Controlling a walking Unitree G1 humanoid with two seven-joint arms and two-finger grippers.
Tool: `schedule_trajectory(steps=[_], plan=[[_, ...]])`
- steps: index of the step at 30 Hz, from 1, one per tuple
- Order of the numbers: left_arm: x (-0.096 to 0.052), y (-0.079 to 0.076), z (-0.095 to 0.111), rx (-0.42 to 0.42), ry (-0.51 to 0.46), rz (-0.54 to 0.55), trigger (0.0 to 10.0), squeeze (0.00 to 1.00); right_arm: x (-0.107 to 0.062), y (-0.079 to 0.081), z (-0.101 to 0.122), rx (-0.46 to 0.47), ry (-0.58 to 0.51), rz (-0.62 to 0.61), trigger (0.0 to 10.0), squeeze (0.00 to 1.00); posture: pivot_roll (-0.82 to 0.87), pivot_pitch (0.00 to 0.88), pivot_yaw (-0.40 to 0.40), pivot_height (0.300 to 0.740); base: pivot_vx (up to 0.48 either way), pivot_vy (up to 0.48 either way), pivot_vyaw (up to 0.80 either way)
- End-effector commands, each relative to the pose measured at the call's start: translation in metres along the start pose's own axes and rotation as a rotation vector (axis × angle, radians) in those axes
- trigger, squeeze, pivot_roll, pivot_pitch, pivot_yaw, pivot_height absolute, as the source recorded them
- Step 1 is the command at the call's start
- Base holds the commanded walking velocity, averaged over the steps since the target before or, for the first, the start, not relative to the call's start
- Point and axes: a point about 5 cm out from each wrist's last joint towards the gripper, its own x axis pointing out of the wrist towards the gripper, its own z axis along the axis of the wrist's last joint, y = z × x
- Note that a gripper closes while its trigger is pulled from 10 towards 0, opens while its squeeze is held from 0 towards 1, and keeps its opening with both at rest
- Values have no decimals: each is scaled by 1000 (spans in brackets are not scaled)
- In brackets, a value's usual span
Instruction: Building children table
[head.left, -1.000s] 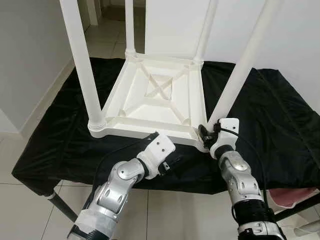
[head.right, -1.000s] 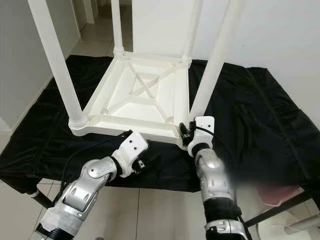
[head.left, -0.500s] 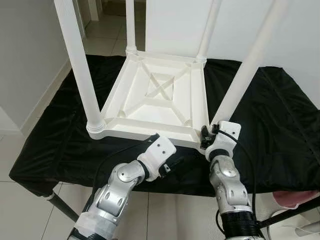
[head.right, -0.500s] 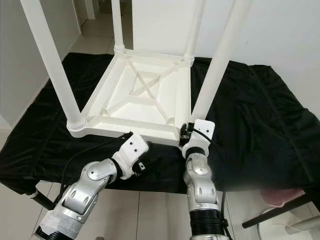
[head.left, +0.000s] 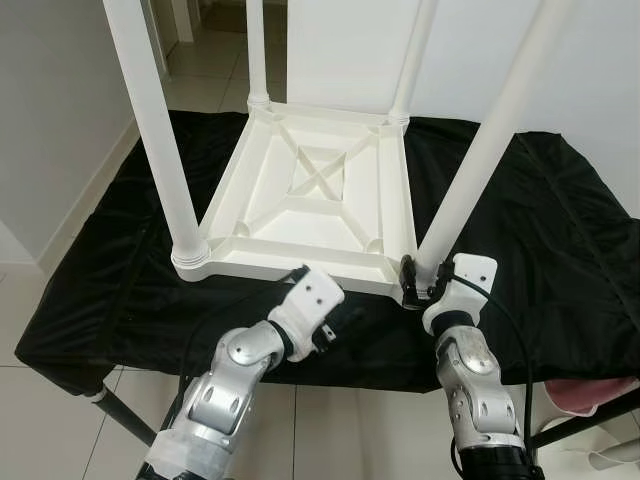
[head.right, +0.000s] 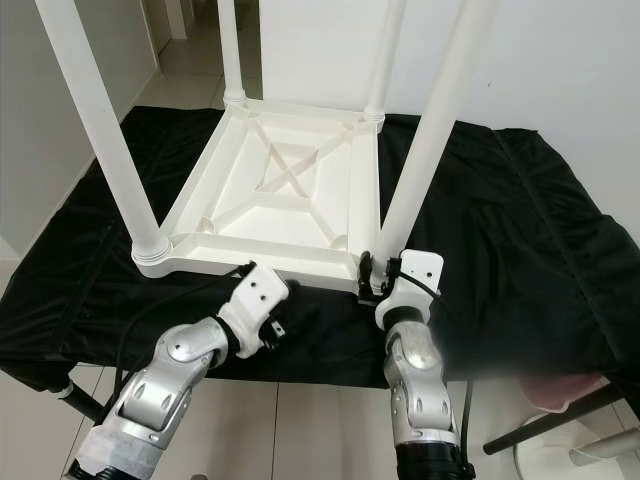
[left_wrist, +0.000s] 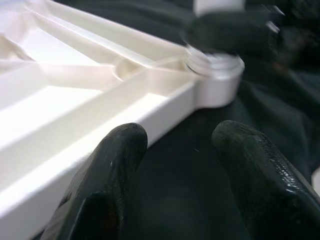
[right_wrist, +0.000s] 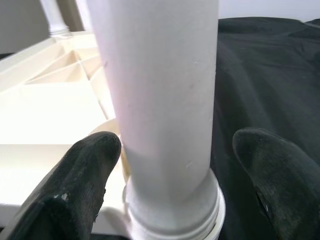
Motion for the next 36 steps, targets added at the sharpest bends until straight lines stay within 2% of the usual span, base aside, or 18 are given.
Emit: schedule_trajectory(steps=[1, 6, 11, 16, 21, 22, 23, 24, 30, 36], plan=[[-1, 10, 4, -12, -25, 154, 10000, 0, -1, 0, 2, 22, -16, 28, 10000, 0, 4, 27, -47, 740, 0, 0, 0], [-3, 23, 5, -20, -31, 245, 10000, 0, 1, -2, -2, 27, -5, 8, 10000, 0, 10, 27, -50, 740, 0, 0, 0], [-12, 35, 2, -15, -21, 310, 10000, 0, -7, 0, -9, 34, 10, -16, 10000, 0, 23, 39, -56, 740, 0, 0, 0], [-20, 44, -3, 8, 4, 336, 10000, 0, -9, -12, -7, 9, -1, -50, 10000, 0, 9, 55, -46, 740, 0, 0, 0], [-18, 46, -3, 8, 8, 337, 10000, 0, -5, -20, -5, 2, -5, -64, 10000, 0, 0, 63, -37, 740, 0, 0, 0], [-16, 46, -3, 11, 9, 332, 10000, 0, -4, -27, -4, -12, -11, -74, 10000, 0, -2, 66, -31, 740, 0, 0, 0], [-16, 46, -3, 11, 9, 332, 10000, 0, -4, -27, -4, -12, -11, -74, 10000, 0, -2, 66, -31, 740, 0, 0, 0], [-13, 44, -3, 22, 14, 319, 10000, 0, -3, -37, -3, -27, -14, -98, 10000, 0, -2, 68, -24, 740, 0, 0, 0], [-11, 41, -3, 35, 24, 284, 10000, 0, -1, -54, -4, -41, -16, -154, 10000, 0, -1, 66, -15, 740, 0, 0, 0], [-6, 41, -5, 53, 33, 272, 10000, 0, 0, -63, -6, -51, -15, -183, 10000, 0, -3, 54, 1, 740, 0, 0, 0]])
